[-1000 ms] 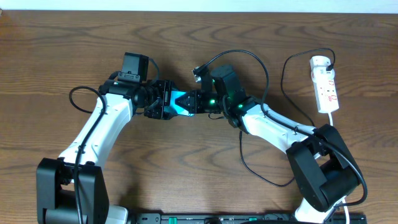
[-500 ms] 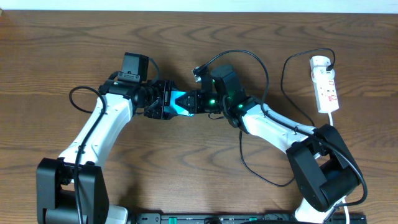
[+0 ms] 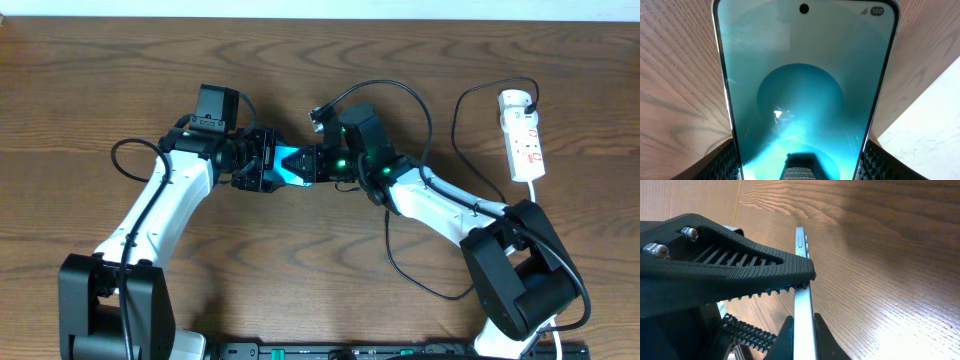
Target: Plug charger to phone and switch on socket
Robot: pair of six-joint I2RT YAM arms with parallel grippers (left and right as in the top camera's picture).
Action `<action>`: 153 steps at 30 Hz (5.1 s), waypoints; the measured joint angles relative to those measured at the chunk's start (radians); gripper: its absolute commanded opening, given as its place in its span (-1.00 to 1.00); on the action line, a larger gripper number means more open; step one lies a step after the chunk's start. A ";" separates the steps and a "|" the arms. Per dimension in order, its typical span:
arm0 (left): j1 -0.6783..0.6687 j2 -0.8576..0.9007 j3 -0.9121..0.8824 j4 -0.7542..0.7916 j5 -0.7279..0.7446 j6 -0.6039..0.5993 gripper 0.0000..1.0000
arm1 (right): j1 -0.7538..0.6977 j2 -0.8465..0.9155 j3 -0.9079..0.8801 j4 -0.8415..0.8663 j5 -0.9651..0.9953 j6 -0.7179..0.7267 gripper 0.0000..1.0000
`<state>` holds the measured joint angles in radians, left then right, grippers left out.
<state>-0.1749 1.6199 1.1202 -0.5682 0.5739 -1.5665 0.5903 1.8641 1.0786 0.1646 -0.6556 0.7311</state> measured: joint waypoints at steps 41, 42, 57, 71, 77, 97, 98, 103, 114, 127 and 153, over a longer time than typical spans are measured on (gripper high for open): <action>0.031 0.000 0.000 0.051 0.042 0.188 0.87 | -0.039 0.000 0.000 -0.011 0.003 -0.008 -0.98; 0.031 0.000 0.000 0.059 0.049 0.204 0.88 | -0.042 0.000 0.000 -0.011 0.002 -0.008 -0.98; 0.031 0.000 0.000 0.125 0.084 0.331 0.88 | -0.109 0.000 0.000 -0.009 0.009 0.023 -0.98; 0.031 0.000 0.000 0.217 0.109 0.357 0.88 | -0.132 0.000 0.000 0.021 0.074 0.336 -0.97; 0.042 0.000 0.000 0.217 0.129 0.385 0.88 | -0.152 0.001 0.000 0.067 0.088 0.470 -0.98; 0.070 0.000 0.000 0.238 0.127 0.397 0.88 | -0.154 0.002 0.000 0.250 0.035 0.785 -0.98; 0.070 0.000 0.000 0.243 0.127 0.397 0.88 | -0.153 0.002 0.000 0.253 0.029 0.790 -0.98; 0.070 0.000 0.000 0.282 0.115 0.397 0.88 | -0.151 0.002 0.000 0.254 0.016 0.805 -0.98; 0.070 0.000 0.000 0.319 0.059 0.397 0.88 | -0.147 0.002 0.000 0.376 -0.027 0.825 -0.98; 0.070 0.000 0.000 0.412 0.048 0.387 0.88 | -0.144 0.002 0.000 0.389 -0.047 0.837 -0.98; 0.070 0.000 0.000 0.611 0.086 0.307 0.41 | -0.122 0.002 0.000 0.514 -0.072 0.917 -0.98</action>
<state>-0.1047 1.6196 1.1202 0.0425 0.6598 -1.2594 0.4679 1.8660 1.0782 0.6785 -0.7273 1.6478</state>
